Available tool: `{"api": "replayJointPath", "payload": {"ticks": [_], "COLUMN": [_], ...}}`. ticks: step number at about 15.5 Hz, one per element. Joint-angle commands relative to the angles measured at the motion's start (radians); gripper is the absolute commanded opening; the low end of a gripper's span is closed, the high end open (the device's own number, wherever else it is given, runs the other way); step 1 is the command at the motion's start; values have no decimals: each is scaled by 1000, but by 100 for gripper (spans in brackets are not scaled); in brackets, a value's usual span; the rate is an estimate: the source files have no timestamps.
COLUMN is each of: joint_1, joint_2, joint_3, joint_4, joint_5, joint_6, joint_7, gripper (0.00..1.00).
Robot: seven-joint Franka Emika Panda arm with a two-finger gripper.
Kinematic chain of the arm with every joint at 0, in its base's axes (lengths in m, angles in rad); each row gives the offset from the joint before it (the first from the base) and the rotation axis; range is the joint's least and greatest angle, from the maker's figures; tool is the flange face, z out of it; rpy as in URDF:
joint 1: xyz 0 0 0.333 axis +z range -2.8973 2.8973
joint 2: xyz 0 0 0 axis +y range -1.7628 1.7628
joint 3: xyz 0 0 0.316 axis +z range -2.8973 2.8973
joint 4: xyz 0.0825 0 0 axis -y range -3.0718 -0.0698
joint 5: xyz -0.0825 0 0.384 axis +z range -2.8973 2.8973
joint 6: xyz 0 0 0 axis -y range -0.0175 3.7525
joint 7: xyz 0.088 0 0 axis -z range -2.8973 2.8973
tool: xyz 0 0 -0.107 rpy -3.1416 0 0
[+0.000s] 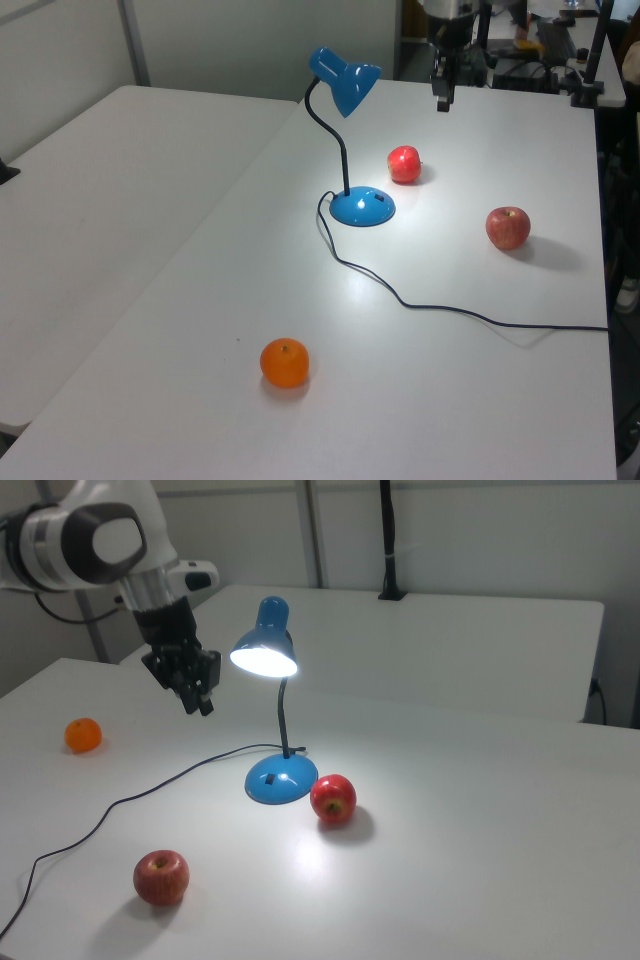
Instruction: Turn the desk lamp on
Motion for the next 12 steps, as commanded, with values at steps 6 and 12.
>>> {"api": "replayJointPath", "payload": {"ticks": [6,12], "joint_1": [3,-5], "joint_2": [-44,-44], "joint_3": [3,2], "joint_4": [67,73], "joint_5": [24,24], "joint_6": [-145,-156], "joint_7": [-2,2], "gripper": [100,100]}}
